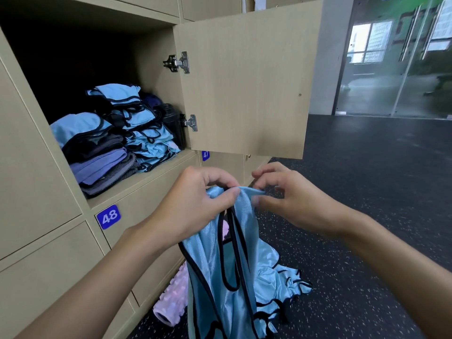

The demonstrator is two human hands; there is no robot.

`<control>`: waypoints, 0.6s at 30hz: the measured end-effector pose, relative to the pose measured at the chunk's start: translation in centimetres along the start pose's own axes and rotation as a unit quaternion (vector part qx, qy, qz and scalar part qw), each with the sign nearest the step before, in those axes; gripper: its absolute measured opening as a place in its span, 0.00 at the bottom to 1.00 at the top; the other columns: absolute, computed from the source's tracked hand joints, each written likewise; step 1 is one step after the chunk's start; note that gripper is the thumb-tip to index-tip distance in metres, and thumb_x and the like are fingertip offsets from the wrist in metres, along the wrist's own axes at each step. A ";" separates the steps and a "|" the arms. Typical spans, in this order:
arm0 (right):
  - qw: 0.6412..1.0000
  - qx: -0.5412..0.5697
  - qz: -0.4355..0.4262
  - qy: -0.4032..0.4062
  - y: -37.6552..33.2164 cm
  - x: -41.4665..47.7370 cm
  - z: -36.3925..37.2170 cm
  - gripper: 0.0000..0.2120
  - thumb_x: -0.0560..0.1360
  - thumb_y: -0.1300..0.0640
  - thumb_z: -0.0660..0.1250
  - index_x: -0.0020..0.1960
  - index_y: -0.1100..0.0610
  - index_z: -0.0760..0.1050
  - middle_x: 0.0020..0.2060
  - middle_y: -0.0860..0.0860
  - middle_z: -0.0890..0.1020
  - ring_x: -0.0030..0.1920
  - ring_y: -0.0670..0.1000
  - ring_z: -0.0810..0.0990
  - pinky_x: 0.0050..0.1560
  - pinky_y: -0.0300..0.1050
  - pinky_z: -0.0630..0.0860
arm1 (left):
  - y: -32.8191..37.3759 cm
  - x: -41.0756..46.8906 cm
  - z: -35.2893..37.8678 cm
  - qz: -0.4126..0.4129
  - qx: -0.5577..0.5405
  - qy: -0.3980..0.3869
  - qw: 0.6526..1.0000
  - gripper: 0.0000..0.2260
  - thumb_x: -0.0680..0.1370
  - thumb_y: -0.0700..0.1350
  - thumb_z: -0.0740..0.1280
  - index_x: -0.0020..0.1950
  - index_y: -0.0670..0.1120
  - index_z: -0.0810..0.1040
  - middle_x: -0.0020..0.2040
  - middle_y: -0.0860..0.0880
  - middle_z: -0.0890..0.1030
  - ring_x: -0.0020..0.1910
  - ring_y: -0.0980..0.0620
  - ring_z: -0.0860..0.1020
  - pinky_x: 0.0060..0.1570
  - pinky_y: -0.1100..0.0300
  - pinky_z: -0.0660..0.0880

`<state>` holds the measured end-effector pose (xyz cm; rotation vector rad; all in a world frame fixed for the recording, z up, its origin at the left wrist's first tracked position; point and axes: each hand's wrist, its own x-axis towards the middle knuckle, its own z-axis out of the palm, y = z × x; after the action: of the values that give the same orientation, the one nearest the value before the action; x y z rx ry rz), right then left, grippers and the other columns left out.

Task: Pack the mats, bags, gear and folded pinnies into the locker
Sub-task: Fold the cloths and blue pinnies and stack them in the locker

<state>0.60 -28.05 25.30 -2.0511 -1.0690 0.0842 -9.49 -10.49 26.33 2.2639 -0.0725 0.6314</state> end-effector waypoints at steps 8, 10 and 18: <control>0.990 0.111 -0.023 0.083 -0.5 -0.2 -0.4 0.05 0.78 0.60 0.69 0.43 0.59 0.80 0.37 0.52 0.84 0.35 0.43 0.77 0.37 0.39 0.74 | -0.5 0.5 -0.8 -0.016 -0.018 0.043 0.999 0.03 0.76 0.42 0.73 0.42 0.47 0.84 0.40 0.56 0.84 0.40 0.62 0.81 0.43 0.72 0.73; 0.989 0.121 -0.030 0.084 -0.8 -0.3 -0.6 0.05 0.78 0.60 0.68 0.46 0.60 0.82 0.42 0.54 0.86 0.40 0.49 0.82 0.46 0.46 0.78 | -0.6 0.7 -0.9 -0.027 -0.024 0.046 0.998 0.03 0.76 0.43 0.73 0.42 0.46 0.84 0.41 0.55 0.84 0.41 0.63 0.80 0.44 0.74 0.72; 0.977 0.195 -0.082 -0.037 -2.1 -1.4 -1.8 0.07 0.72 0.55 0.69 0.45 0.57 0.83 0.39 0.51 0.85 0.41 0.45 0.80 0.45 0.38 0.77 | -1.0 0.9 -1.2 -0.016 -0.072 0.005 0.997 0.06 0.80 0.36 0.67 0.52 0.44 0.81 0.45 0.53 0.84 0.44 0.66 0.80 0.47 0.73 0.72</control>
<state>-0.97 -29.50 27.53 -1.6147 -1.1609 0.2677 -8.93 -8.79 26.77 2.1196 -0.0736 0.6006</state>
